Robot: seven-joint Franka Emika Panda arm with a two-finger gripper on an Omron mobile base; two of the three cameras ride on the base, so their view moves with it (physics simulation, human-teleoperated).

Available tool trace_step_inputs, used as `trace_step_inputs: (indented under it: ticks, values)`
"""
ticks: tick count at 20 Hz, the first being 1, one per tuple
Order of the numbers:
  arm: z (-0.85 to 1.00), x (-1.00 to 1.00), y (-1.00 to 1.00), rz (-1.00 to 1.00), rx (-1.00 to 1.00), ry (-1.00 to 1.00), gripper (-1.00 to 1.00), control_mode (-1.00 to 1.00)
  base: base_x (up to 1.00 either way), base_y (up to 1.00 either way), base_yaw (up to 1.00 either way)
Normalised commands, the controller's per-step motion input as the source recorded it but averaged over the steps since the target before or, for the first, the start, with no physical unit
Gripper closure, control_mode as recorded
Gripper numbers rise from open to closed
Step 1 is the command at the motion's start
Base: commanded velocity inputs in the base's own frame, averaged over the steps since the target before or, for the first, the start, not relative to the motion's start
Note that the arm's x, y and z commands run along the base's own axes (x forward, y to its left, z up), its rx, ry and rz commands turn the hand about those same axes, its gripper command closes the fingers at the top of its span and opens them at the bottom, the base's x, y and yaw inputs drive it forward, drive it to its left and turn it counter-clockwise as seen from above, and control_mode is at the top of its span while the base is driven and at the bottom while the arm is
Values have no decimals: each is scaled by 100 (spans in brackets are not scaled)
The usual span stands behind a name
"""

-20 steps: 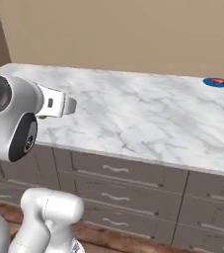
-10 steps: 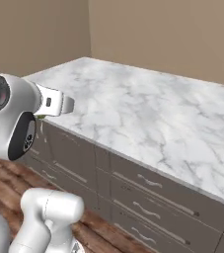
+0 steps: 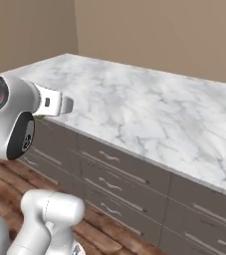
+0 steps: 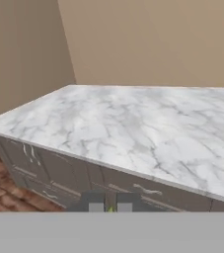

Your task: Take the lemon wedge from the fridge and place it on the plate with fish on the dining counter.

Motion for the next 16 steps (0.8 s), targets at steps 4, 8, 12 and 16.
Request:
trace_step_inputs:
  ticks: [4, 8, 12, 16]
  values:
    - [0, 0, 0, 0, 0, 0, 100, 100, -80, -100, -15]
    - [0, 0, 0, 0, 0, 0, 100, 100, -58, -100, -18]
    - [0, 0, 0, 0, 0, 0, 100, 100, -24, -100, -19]
    - [0, 0, 0, 0, 0, 0, 100, 100, -6, -100, -23]
